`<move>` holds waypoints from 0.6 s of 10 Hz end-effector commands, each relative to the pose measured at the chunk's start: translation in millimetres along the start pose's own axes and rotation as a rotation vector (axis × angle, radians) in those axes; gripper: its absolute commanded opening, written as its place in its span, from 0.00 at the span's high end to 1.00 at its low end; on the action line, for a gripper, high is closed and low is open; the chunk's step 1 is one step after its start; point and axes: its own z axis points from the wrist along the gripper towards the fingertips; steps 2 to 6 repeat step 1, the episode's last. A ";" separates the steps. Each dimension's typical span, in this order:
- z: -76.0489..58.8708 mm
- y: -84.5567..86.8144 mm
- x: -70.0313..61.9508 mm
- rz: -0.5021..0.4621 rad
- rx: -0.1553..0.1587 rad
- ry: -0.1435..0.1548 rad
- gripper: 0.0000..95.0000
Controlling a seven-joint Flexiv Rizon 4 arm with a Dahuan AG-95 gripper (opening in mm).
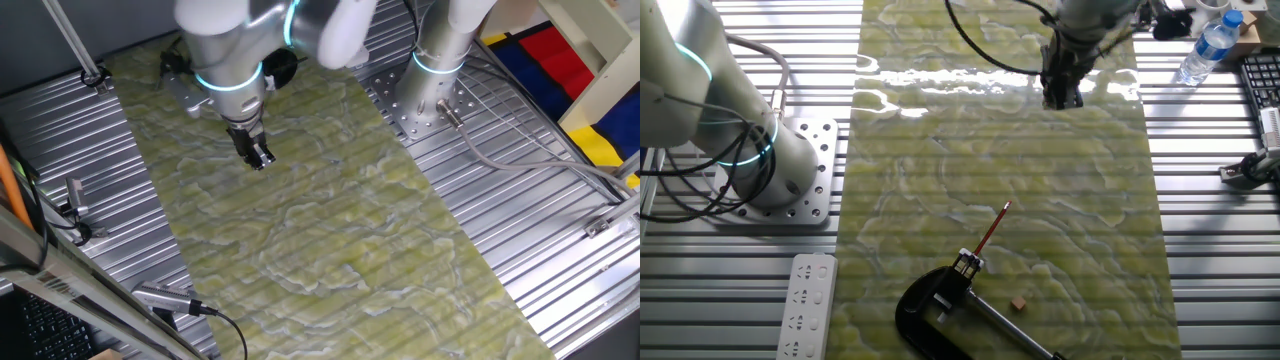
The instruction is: Insert the pencil into the pencil sharpener
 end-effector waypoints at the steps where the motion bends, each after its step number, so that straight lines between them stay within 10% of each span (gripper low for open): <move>1: -1.9 2.1 -1.5 -0.002 -0.003 0.013 1.00; 6: -1.9 2.1 -1.5 -0.002 -0.003 0.013 1.00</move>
